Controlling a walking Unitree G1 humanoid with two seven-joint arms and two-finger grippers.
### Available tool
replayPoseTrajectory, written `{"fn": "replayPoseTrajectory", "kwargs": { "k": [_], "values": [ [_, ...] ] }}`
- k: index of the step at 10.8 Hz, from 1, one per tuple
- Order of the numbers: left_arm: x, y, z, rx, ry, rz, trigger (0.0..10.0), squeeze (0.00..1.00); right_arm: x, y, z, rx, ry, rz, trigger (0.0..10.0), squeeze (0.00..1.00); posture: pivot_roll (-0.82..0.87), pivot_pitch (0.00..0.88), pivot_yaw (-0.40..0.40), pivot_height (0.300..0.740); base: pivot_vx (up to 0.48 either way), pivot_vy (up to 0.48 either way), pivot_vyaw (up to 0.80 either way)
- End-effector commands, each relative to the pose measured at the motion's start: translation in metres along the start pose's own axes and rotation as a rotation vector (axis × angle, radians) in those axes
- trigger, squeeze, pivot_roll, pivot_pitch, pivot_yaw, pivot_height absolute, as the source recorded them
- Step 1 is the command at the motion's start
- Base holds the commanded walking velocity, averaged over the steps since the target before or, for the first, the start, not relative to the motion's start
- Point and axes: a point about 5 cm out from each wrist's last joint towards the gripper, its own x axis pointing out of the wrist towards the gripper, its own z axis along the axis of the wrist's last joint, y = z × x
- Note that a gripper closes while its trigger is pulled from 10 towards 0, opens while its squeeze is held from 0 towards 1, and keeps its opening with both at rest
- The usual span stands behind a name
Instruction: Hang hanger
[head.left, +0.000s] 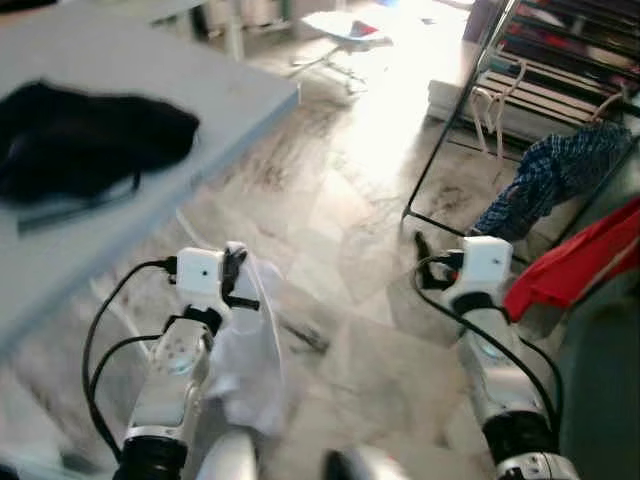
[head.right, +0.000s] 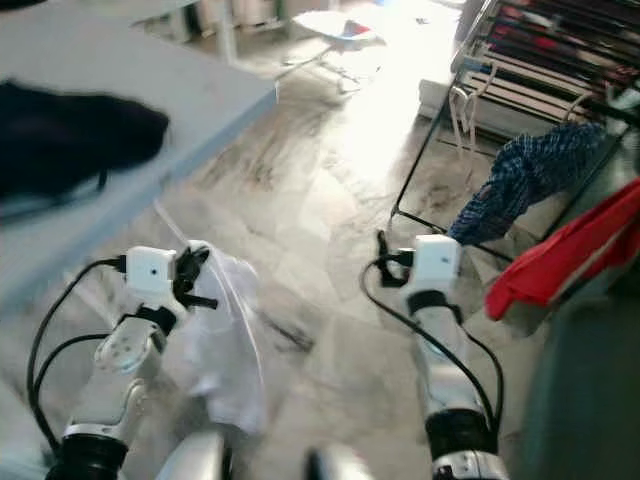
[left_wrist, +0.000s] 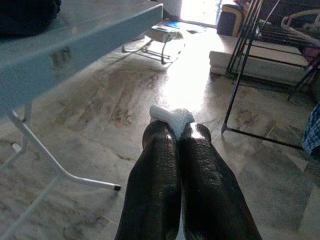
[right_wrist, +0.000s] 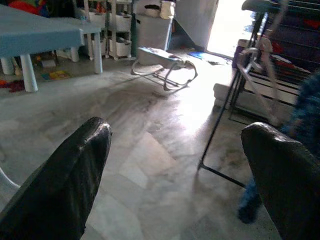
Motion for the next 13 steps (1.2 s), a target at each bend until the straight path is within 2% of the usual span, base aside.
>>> {"fn": "replayPoseTrajectory", "kwargs": {
  "k": [1,6,8,10,13],
  "values": [
    [-0.002,0.002,-0.004,0.034,0.022,-0.007,10.0,0.0,0.0,0.003,0.001,-0.005,-0.005,0.004,10.0,0.0,0.01,0.126,-0.06,0.74,0.319,0.36,-0.8],
    [0.001,0.009,-0.001,0.079,0.009,0.008,10.0,0.0,0.004,0.004,0.002,-0.005,-0.007,0.003,10.0,0.0,0.02,0.126,-0.055,0.74,0.307,0.369,-0.8],
    [-0.001,0.006,-0.001,0.09,0.005,-0.003,10.0,0.0,0.003,0.002,0.001,-0.005,-0.005,-0.005,10.0,0.0,0.02,0.128,-0.052,0.74,0.3,0.373,-0.8],
    [0.003,0.003,0.008,0.092,-0.045,-0.012,10.0,0.0,0.003,0.003,0.001,-0.007,-0.012,-0.014,10.0,0.0,0.01,0.127,-0.051,0.74,0.12,0.0,-0.8],
    [0.004,-0.001,0.01,0.101,-0.063,-0.032,10.0,0.0,0.003,0.002,0.002,-0.013,-0.015,-0.022,10.0,0.0,0.01,0.127,-0.051,0.74,0.0,0.0,-0.8]
  ]
}}
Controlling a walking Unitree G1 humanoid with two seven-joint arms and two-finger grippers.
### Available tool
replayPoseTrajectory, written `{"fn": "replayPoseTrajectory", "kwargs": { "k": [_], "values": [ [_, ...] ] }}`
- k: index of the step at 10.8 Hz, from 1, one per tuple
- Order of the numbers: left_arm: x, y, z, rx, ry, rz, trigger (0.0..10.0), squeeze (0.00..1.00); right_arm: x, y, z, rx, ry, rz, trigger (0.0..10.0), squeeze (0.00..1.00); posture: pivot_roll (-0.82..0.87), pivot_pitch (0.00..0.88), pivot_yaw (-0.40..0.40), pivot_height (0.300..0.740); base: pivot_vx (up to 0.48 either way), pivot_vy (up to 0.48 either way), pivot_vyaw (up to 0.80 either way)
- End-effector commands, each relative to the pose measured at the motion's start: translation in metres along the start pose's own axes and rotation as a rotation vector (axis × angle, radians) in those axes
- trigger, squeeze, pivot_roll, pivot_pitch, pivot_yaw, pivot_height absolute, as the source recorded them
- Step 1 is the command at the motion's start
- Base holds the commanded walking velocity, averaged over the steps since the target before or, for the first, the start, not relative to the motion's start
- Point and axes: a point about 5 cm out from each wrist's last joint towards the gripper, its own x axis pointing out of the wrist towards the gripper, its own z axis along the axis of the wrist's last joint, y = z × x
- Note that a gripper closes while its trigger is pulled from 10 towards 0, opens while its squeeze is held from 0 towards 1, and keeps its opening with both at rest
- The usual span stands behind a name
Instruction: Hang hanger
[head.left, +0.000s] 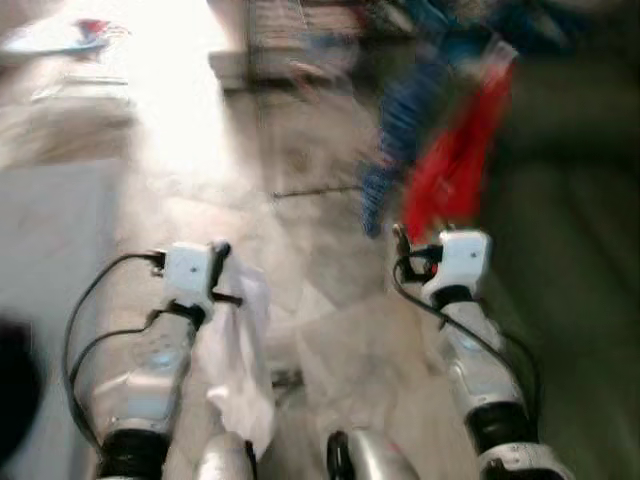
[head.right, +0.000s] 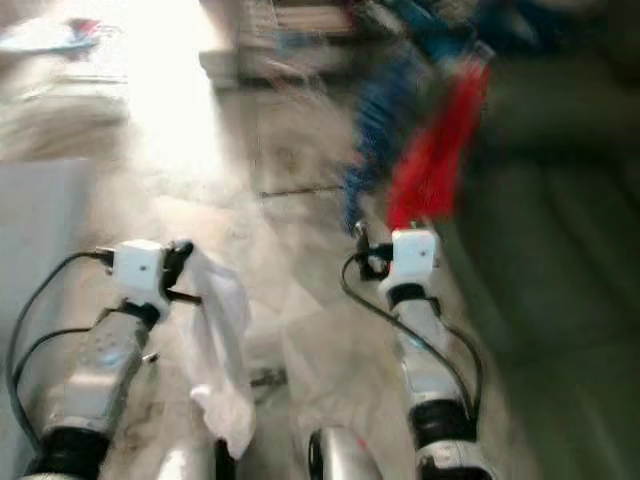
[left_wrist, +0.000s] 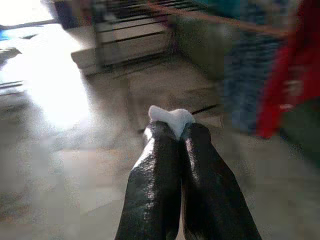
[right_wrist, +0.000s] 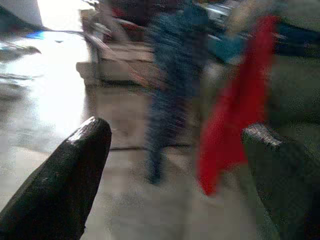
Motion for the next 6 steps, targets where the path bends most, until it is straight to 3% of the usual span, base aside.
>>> {"fn": "replayPoseTrajectory", "kwargs": {
  "k": [1,4,5,6],
  "values": [
    [-0.001,0.0,0.007,0.02,-0.045,-0.01,10.0,0.0,-0.001,-0.002,0.001,0.004,-0.007,-0.02,10.0,0.0,0.01,0.126,-0.051,0.74,0.0,0.0,-0.8],
    [0.008,0.014,0.03,0.064,-0.156,0.109,10.0,0.0,0.002,-0.008,0.003,-0.017,-0.021,-0.062,10.0,0.0,0.02,0.126,-0.051,0.74,0.0,0.0,-0.65],
    [0.012,0.012,0.035,0.03,-0.177,0.033,10.0,0.0,0.002,-0.008,0.003,-0.014,-0.018,-0.064,10.0,0.0,0.02,0.126,-0.051,0.74,0.311,0.285,-0.8],
    [0.015,0.015,0.036,0.067,-0.175,0.047,10.0,0.0,0.002,-0.005,0.003,-0.014,-0.023,-0.057,10.0,0.0,0.02,0.124,-0.048,0.74,0.307,0.0,-0.8]
  ]
}}
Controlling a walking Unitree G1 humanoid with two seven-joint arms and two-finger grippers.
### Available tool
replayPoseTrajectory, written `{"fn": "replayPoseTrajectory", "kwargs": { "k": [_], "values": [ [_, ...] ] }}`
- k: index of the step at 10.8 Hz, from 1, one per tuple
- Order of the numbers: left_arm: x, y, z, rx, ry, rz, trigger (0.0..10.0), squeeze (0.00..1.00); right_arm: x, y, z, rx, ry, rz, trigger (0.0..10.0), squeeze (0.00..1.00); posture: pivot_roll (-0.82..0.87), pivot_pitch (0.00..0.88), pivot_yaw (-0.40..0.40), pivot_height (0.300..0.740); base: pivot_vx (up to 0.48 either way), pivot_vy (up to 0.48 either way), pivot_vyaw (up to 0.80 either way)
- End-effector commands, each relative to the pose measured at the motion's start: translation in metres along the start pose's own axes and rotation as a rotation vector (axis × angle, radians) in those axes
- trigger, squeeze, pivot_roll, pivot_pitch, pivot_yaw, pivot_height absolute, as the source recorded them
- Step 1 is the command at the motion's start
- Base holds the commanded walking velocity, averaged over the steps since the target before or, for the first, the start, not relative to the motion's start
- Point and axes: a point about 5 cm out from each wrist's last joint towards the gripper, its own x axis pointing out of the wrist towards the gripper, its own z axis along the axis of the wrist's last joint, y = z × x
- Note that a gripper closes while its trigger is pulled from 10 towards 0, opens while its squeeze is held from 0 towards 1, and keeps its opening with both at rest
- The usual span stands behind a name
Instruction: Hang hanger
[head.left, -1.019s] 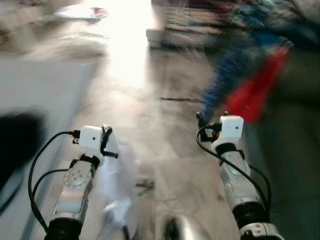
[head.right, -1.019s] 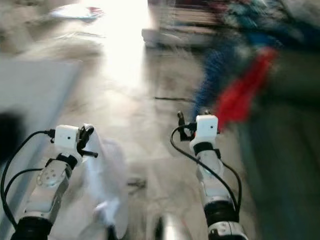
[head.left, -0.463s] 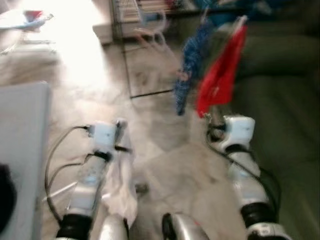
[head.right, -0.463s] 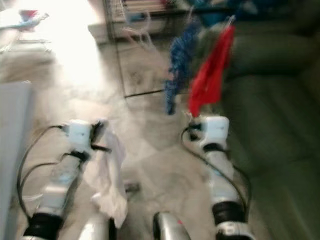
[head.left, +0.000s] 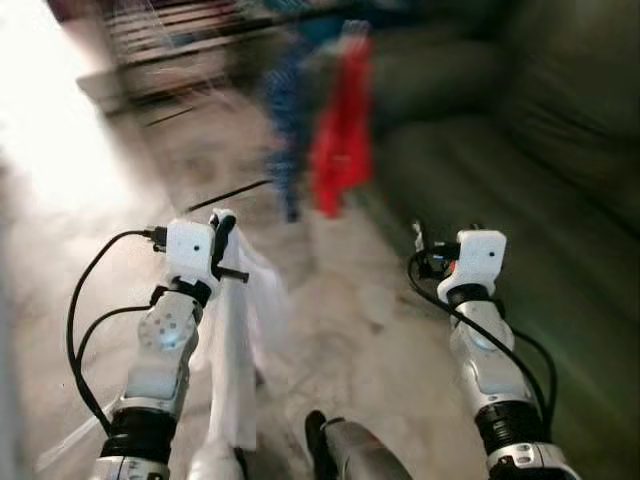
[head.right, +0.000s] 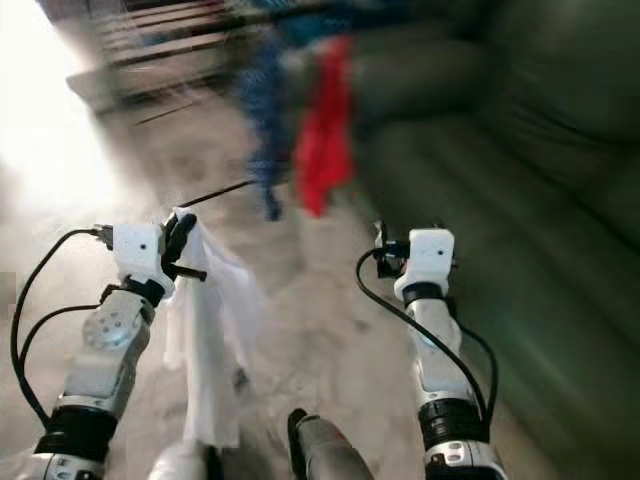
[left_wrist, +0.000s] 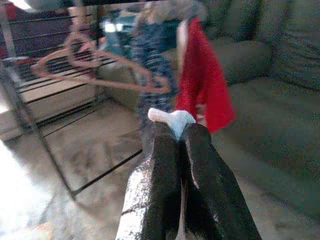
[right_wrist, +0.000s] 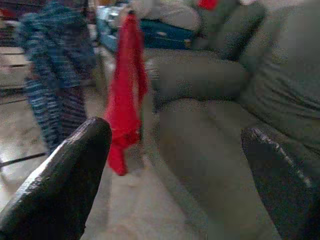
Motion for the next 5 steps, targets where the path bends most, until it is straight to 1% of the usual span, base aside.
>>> {"fn": "replayPoseTrajectory", "kwargs": {
  "k": [1,3,4,5],
  "values": [
    [0.0061,0.0004,0.0132,0.023,-0.069,-0.004,10.0,0.0,-0.0007,-0.0001,-0.0009,-0.002,0.0,-0.007,10.0,0.0,0.01,0.123,-0.046,0.74,0.27,0.0,-0.44],
    [0.0061,-0.0018,0.0109,0.014,-0.062,-0.007,10.0,0.0,-0.0018,-0.0015,-0.0016,-0.002,-0.001,-0.015,10.0,0.0,0.01,0.123,-0.045,0.74,0.257,0.0,0.0],
    [0.0055,-0.0021,0.0096,0.015,-0.057,-0.003,10.0,0.0,-0.0021,-0.0015,-0.0016,-0.003,-0.002,-0.014,10.0,0.0,0.01,0.123,-0.045,0.74,0.0,0.0,0.0],
    [0.0062,-0.0026,0.0093,-0.004,-0.059,-0.008,10.0,0.0,-0.0016,-0.0014,-0.0012,-0.003,-0.004,-0.015,10.0,0.0,0.01,0.122,-0.042,0.74,0.259,0.0,0.0]
  ]
}}
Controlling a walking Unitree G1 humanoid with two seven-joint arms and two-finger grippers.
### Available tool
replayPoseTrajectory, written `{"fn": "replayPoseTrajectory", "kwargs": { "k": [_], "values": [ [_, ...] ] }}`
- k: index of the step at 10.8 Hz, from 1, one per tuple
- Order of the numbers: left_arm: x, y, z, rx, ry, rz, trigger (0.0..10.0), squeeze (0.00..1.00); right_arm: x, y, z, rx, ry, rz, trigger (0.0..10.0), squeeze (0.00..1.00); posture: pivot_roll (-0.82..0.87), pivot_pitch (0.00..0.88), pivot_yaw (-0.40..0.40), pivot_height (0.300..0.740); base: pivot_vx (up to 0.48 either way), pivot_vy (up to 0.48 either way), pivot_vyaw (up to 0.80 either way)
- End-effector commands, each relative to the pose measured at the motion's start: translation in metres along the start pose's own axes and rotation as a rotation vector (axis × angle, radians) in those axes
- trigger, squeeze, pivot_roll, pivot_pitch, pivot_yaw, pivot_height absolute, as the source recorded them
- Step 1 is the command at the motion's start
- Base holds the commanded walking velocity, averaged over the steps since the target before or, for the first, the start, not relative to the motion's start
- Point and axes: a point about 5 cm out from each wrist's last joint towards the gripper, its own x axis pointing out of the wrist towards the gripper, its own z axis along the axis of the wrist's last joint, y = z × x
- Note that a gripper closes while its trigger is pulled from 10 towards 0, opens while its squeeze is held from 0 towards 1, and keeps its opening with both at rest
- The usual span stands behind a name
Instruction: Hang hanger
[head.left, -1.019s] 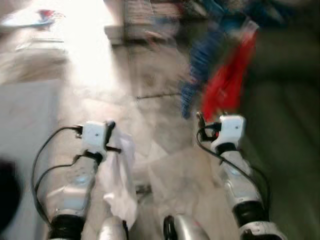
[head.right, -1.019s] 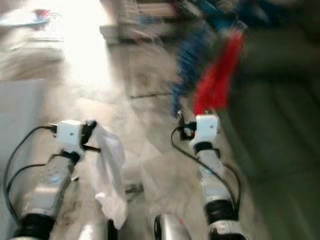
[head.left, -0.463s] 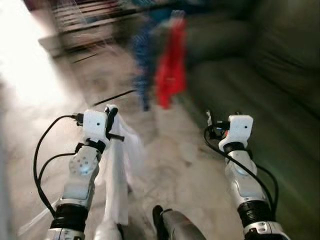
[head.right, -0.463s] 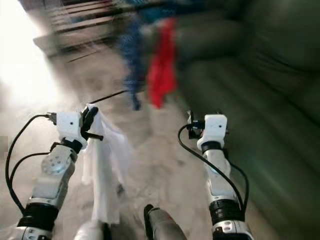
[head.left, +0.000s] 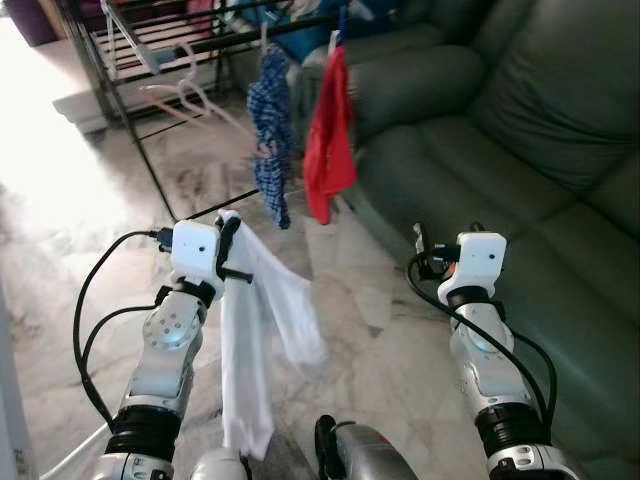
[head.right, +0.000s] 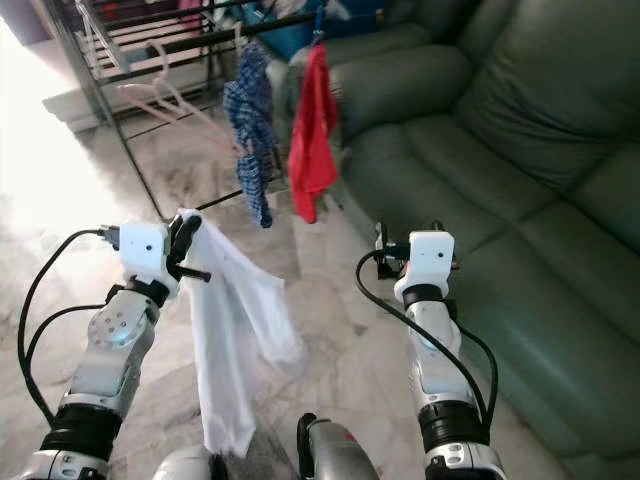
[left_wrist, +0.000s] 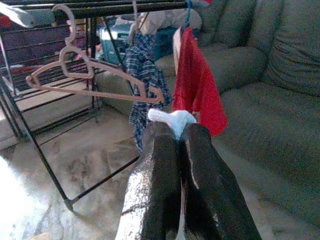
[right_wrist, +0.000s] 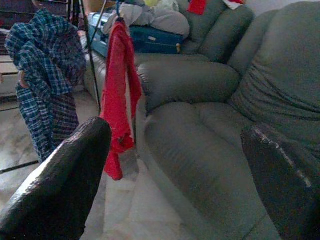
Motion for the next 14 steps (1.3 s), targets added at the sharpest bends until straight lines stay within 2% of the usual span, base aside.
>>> {"fn": "replayPoseTrajectory", "kwargs": {
  "k": [1,4,6,7,10,14],
  "values": [
    [0.004,0.002,0.01,0.011,-0.049,0.011,10.0,0.0,0.0,-0.002,0.0,-0.005,-0.002,-0.009,10.0,0.0,0.01,0.121,-0.041,0.74,0.375,0.259,0.0],
    [0.005,0.005,0.011,0.018,-0.056,0.033,10.0,0.0,0.0,-0.002,0.002,-0.014,-0.013,-0.003,10.0,0.0,0.01,0.124,-0.044,0.74,0.377,0.179,0.0],
    [0.005,0.008,0.006,0.04,-0.028,0.065,10.0,0.0,-0.001,-0.002,0.002,-0.017,-0.012,-0.001,10.0,0.0,0.01,0.123,-0.05,0.74,0.0,0.0,0.0],
    [0.004,0.011,0.0,0.063,0.016,0.08,10.0,0.0,-0.001,-0.002,0.001,-0.018,-0.009,0.0,10.0,0.0,0.01,0.123,-0.05,0.74,0.0,0.0,0.0],
    [-0.011,0.028,-0.012,0.046,0.046,0.116,10.0,0.0,-0.012,-0.003,-0.009,-0.008,0.028,0.009,10.0,0.0,0.01,0.113,-0.052,0.74,0.1,0.0,0.0],
    [-0.016,0.032,-0.018,0.055,0.057,0.213,10.0,0.0,-0.009,-0.002,-0.006,0.016,0.014,0.031,10.0,0.0,0.01,0.096,-0.057,0.74,0.393,0.276,0.0]
  ]
}}
